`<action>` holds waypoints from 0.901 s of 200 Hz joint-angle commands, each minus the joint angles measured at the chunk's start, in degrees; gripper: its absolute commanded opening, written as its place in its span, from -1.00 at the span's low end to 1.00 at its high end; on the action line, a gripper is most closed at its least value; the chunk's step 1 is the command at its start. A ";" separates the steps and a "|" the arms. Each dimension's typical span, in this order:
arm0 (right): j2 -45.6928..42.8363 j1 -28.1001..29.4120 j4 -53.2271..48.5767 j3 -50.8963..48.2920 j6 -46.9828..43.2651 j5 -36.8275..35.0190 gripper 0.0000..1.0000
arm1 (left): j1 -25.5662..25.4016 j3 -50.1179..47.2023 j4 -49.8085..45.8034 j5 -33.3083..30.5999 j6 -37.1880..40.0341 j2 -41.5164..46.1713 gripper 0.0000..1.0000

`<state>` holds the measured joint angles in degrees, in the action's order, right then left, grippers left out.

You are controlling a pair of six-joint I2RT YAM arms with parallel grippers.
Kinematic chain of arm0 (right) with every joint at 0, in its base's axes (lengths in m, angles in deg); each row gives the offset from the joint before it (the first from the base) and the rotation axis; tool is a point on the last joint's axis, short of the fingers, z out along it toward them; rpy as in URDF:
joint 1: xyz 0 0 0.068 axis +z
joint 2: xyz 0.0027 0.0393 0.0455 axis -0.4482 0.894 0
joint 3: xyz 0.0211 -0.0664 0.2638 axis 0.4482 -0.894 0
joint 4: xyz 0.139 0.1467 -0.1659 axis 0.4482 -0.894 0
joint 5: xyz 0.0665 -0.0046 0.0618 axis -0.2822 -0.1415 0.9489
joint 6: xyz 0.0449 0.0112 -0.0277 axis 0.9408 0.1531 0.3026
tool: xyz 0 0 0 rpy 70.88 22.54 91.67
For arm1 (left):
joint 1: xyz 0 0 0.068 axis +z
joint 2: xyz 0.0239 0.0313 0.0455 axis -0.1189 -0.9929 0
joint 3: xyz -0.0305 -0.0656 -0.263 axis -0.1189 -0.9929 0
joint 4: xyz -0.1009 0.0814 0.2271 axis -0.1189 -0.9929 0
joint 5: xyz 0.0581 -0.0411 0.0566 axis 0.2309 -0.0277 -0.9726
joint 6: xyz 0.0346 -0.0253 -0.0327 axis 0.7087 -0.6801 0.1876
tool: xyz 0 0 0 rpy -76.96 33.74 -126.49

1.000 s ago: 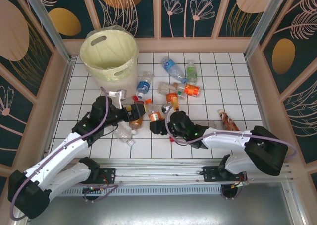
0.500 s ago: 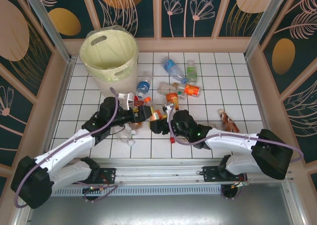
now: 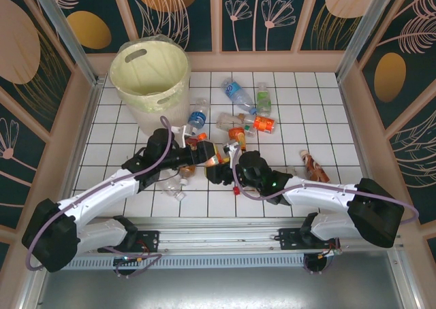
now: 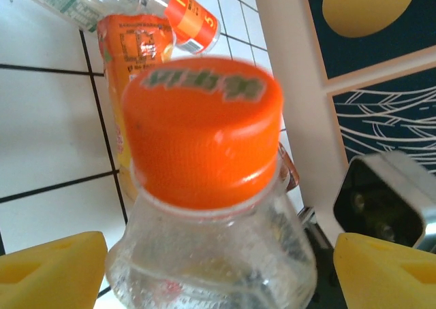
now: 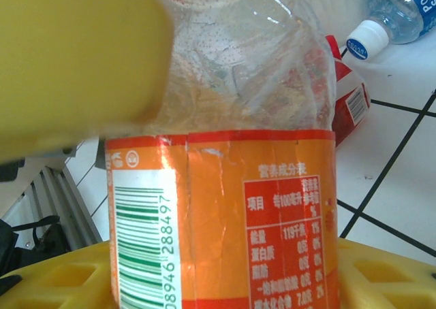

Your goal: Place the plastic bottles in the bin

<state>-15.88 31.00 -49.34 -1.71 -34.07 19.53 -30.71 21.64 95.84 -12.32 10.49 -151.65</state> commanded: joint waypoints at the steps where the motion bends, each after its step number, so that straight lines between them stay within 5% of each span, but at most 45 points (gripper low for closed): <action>1: -1.19 0.37 -0.83 0.52 -2.11 -2.50 0.21 | -0.43 2.60 -0.48 -1.31 -1.98 -0.37 0.64; 31: -1.95 0.72 -1.63 -0.26 -2.37 -3.60 0.21 | -0.51 4.02 -0.80 -1.56 -3.22 -2.03 0.49; 106: -2.33 1.60 -2.69 0.27 -2.72 -5.57 0.20 | -1.55 7.50 -4.42 -3.57 -2.55 -5.60 0.56; 180: -1.90 1.96 -3.07 0.68 -3.09 -6.58 0.20 | -1.74 8.08 -5.22 -4.65 -2.12 -5.29 0.20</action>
<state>-17.01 32.53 -51.92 -1.75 -36.08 14.37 -32.13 27.96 90.69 -16.96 8.04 -157.40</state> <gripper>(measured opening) 0.601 0.609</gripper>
